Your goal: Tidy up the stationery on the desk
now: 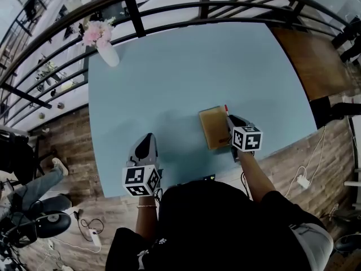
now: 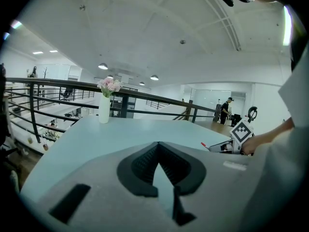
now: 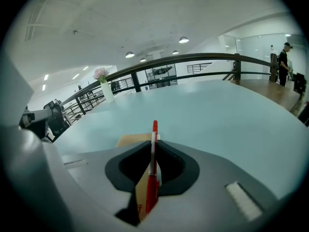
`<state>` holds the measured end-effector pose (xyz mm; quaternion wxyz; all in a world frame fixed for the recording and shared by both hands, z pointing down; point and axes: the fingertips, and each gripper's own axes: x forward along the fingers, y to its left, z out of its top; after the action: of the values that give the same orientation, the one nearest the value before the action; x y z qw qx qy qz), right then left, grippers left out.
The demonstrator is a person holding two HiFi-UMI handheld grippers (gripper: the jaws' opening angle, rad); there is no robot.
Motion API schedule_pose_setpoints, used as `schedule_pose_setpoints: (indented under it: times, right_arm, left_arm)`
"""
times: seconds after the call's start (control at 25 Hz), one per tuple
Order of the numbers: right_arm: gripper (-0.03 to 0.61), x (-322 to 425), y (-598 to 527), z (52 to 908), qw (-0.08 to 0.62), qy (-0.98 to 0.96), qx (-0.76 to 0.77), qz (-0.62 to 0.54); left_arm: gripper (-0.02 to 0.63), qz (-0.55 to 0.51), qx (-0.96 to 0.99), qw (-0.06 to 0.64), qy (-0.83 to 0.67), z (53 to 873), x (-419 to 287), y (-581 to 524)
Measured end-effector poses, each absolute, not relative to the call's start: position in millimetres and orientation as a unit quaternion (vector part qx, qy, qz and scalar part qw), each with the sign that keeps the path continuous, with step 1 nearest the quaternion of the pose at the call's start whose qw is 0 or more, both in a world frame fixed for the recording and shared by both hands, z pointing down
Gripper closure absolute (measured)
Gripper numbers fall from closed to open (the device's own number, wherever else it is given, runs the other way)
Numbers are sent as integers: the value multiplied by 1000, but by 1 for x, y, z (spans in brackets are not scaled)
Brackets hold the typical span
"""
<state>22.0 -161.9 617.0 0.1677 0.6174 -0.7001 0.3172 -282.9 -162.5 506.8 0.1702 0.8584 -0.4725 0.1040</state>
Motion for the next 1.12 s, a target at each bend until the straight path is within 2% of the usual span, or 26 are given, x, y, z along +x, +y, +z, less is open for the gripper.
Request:
schedule_pose_setpoints:
  times: [0.72, 1.12]
  right_arm:
    - [531, 30, -164, 653, 233, -702, 591, 322]
    - [518, 30, -166, 654, 232, -697, 597, 323]
  left_arm:
    - [617, 113, 841, 170, -501, 508, -292, -161]
    - [617, 110, 842, 170, -499, 507, -296, -164]
